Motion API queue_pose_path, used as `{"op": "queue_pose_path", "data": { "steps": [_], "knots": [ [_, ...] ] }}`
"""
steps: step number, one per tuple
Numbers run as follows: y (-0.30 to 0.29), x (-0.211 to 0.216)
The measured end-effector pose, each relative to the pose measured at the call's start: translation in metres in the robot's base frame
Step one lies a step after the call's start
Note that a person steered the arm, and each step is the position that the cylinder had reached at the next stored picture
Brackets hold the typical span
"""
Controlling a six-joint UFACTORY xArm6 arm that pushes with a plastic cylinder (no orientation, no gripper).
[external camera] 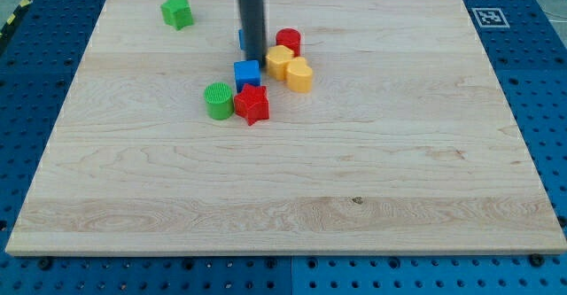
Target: Move yellow heart diagonally to the yellow hexagon
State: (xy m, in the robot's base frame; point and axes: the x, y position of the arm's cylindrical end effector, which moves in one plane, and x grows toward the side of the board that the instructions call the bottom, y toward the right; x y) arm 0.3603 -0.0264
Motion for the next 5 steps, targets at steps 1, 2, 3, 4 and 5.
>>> {"op": "queue_pose_path", "data": {
  "steps": [1,2,3,4,5],
  "knots": [
    [0.011,0.023],
    [0.01,0.038],
    [0.027,0.047],
    [0.057,0.044],
    [0.086,0.04]
  ]
}}
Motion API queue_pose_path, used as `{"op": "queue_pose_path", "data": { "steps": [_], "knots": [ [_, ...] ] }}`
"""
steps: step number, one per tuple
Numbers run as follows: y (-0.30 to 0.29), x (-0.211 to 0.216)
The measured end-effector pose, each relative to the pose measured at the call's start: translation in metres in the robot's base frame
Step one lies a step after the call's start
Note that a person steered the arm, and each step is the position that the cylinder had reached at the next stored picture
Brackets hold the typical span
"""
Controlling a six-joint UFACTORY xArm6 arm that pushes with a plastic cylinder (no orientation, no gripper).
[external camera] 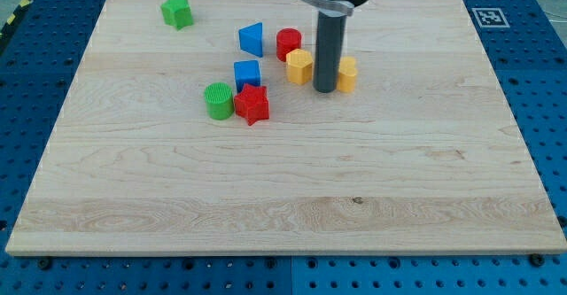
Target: Move yellow heart diagonally to the yellow hexagon
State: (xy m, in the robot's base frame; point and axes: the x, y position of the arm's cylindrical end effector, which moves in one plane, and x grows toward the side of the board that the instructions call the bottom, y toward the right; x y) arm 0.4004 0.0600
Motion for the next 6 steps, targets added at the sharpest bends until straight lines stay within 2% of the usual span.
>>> {"op": "queue_pose_path", "data": {
  "steps": [1,3,5,6],
  "knots": [
    [0.015,0.011],
    [0.021,-0.058],
    [0.04,-0.032],
    [0.057,-0.047]
  ]
}}
